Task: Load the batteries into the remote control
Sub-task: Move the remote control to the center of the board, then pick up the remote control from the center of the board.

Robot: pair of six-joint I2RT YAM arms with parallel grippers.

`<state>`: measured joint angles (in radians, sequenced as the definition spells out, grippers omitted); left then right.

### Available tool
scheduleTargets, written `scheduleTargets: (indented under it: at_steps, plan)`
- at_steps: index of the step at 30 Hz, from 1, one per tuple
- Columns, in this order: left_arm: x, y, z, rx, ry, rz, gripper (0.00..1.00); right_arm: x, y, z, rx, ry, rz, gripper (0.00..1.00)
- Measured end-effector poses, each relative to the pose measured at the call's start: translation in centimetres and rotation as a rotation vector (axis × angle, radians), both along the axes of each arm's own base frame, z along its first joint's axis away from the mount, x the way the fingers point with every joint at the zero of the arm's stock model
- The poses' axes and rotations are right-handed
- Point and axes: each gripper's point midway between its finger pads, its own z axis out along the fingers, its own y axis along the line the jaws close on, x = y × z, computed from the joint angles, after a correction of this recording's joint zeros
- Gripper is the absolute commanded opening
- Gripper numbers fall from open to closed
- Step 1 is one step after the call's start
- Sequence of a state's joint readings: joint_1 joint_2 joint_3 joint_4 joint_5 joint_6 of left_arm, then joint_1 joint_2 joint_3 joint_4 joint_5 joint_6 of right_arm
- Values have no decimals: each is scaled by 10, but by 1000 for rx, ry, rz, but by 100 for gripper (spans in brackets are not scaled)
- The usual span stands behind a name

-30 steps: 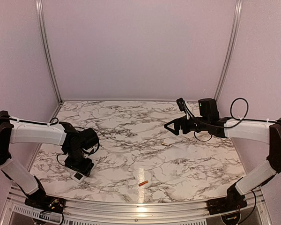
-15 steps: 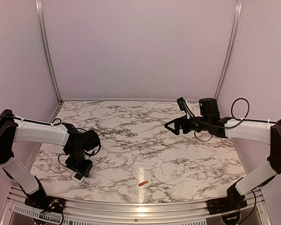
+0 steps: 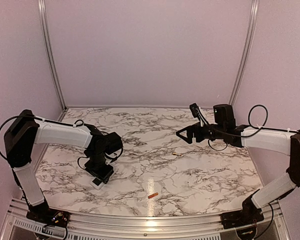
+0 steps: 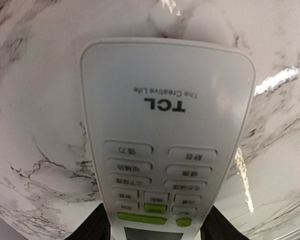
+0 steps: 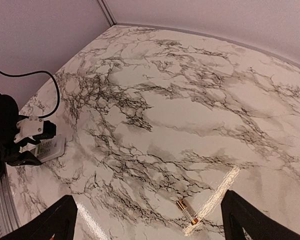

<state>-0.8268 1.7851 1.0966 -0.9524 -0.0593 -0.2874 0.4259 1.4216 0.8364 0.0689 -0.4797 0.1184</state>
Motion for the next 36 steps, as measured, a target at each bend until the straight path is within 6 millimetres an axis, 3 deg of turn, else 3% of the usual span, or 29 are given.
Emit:
scheduleTargets:
  at_steps: [7, 11, 15, 18, 23, 36]
  plan:
    - [49, -56, 1, -59, -42, -113, 50, -3, -2, 12, 7, -24, -2, 99]
    - [77, -88, 3, -105, -86, -181, 70, -5, -3, 16, 6, -34, -2, 99]
    - [85, -98, 4, -131, -114, -227, 91, -6, -4, 16, -2, -37, 2, 99]
    - [82, -95, 0, -144, -128, -248, 95, -7, -4, 17, -4, -44, 6, 99]
    - [66, -79, 0, -170, -151, -251, 91, -10, -2, 20, -3, -58, 31, 99]
    - [67, -74, 3, -261, -307, -309, 56, -24, 9, 25, -60, -145, 120, 99]
